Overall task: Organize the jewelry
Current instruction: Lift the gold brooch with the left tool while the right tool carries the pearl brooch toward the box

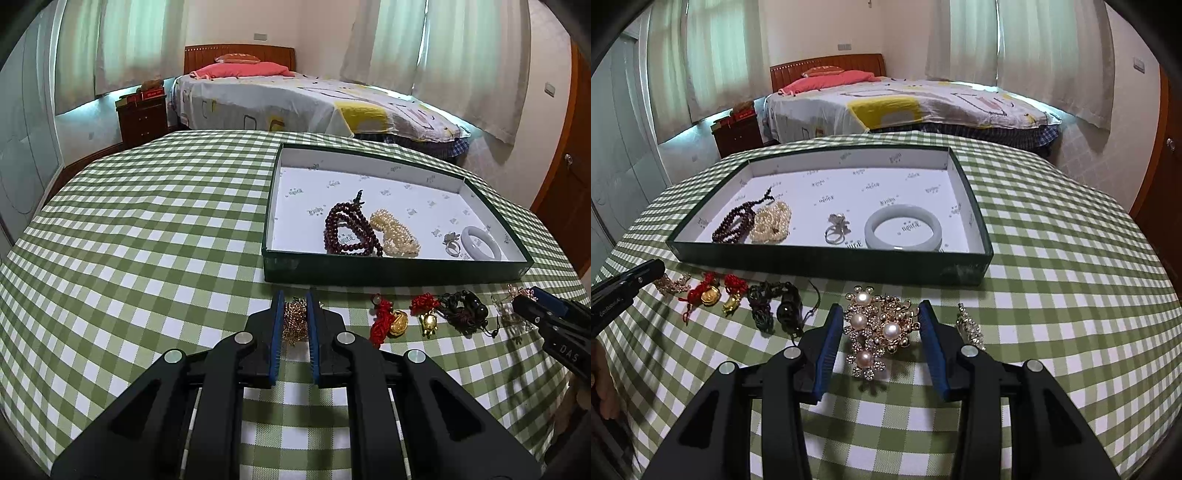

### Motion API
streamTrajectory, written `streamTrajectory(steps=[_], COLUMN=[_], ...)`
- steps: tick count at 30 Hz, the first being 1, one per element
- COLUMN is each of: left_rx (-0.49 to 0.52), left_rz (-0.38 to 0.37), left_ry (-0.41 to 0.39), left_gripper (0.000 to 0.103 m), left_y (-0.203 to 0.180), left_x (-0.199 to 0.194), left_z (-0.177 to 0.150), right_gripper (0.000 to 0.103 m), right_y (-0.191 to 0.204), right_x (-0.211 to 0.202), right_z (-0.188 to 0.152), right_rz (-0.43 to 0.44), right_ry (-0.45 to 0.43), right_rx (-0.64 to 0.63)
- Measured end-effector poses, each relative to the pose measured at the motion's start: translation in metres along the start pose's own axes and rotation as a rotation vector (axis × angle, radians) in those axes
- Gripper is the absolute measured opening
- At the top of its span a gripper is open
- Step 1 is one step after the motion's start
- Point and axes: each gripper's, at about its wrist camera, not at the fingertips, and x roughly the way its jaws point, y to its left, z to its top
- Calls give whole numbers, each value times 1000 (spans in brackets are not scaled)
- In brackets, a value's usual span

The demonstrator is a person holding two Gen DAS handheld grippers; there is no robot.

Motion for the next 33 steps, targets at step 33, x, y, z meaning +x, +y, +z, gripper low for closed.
streamTrajectory(steps=[33], left_rx=[29], left_rz=[-41], left_ry=[-103], left_gripper=[12], left_y=[-14], left_x=[-45], left_z=[25], right_gripper=[42], right_y=[2], right_x=[-43], right_z=[23], right_rz=[16], right_ry=[-124], right_rx=[4])
